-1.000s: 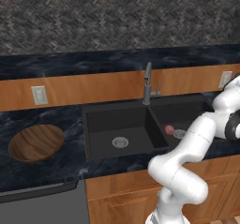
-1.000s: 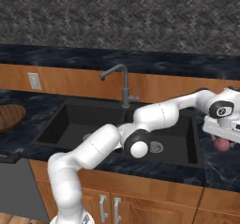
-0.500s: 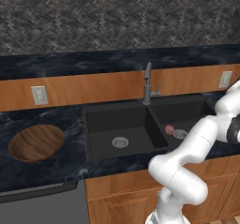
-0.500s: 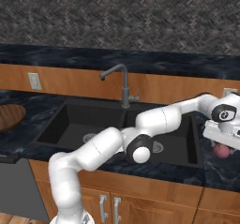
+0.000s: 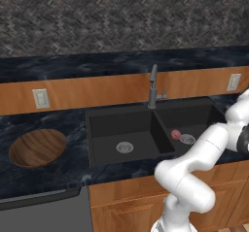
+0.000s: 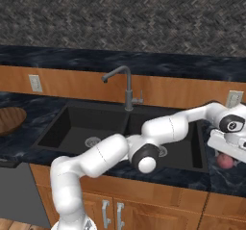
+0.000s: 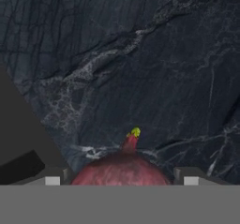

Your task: Remove the onion and onion from the sink. Then move the bowl and cup from the counter to the sink for washing.

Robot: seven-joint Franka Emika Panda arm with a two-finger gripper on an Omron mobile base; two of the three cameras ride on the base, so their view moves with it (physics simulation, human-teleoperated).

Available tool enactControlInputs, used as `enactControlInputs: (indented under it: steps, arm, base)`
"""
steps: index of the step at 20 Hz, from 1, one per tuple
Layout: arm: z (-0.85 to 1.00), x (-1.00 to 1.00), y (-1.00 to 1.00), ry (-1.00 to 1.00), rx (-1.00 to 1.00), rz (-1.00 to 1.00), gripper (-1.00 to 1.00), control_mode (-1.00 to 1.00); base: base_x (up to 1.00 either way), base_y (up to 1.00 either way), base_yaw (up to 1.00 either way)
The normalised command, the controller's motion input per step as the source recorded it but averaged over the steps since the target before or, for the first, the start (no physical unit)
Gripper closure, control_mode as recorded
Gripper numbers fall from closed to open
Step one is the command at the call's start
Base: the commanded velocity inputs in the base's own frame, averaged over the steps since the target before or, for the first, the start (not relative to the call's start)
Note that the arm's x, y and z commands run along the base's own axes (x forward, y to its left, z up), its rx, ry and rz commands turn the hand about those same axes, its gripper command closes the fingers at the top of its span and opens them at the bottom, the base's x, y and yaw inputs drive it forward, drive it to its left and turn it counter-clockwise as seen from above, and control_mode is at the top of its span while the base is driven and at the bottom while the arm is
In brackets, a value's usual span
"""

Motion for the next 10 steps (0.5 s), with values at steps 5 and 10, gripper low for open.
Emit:
enactControlInputs:
  steps: [5, 10]
  arm:
    - [-0.12, 0.0, 0.0, 0.01, 0.0, -0.01, 1.0, -1.0]
    - [-0.16, -0.01, 0.0, 0.03, 0.0, -0.01, 1.0, -1.0]
  base:
    - [0.0, 0.0, 0.0]
    - [0.0, 0.0, 0.0]
